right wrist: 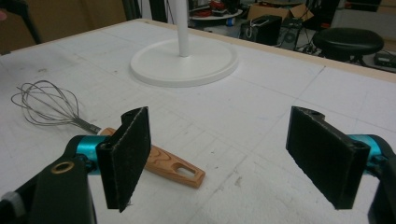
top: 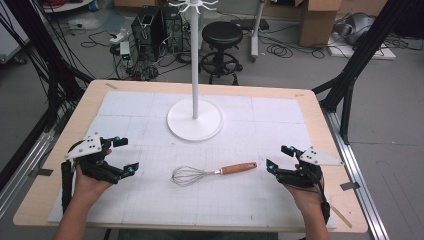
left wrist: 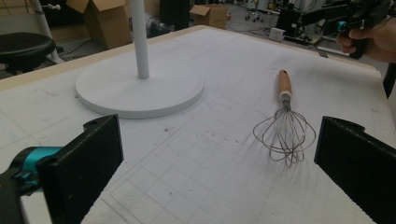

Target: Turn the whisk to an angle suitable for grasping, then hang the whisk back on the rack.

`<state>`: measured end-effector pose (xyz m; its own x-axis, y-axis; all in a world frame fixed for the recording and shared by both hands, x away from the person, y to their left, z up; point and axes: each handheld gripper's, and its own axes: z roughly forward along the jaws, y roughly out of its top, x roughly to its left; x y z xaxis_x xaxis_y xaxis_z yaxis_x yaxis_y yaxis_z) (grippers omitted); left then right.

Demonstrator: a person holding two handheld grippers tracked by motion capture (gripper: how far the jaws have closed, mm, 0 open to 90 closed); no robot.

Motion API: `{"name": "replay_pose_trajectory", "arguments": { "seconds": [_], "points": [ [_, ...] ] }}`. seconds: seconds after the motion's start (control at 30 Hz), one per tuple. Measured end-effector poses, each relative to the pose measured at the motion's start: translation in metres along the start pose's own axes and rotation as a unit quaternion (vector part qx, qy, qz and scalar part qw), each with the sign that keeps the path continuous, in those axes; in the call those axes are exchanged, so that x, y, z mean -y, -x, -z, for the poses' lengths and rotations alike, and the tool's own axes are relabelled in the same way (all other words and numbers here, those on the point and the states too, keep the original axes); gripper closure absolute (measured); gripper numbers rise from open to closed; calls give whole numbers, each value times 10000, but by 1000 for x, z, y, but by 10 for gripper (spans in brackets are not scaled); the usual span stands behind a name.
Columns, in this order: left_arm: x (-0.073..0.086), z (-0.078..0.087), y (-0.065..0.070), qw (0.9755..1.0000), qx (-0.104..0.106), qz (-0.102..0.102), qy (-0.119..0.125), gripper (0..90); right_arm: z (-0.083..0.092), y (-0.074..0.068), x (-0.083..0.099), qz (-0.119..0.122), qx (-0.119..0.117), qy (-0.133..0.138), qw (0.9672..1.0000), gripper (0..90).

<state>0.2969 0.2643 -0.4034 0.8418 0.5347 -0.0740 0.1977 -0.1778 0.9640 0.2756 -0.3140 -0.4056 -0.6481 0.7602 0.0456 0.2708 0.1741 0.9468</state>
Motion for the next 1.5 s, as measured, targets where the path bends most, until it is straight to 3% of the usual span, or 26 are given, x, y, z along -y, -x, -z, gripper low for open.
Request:
{"name": "replay_pose_trajectory", "arguments": {
  "seconds": [0.6,1.5],
  "points": [
    [3,-1,3,10000,-23,10,-88,17,-4,-2,-1,99,30,-81,9999,211],
    [-1,-4,4,9999,127,67,74,17,-5,4,2,-56,75,-154,9998,211]
  ]
}}
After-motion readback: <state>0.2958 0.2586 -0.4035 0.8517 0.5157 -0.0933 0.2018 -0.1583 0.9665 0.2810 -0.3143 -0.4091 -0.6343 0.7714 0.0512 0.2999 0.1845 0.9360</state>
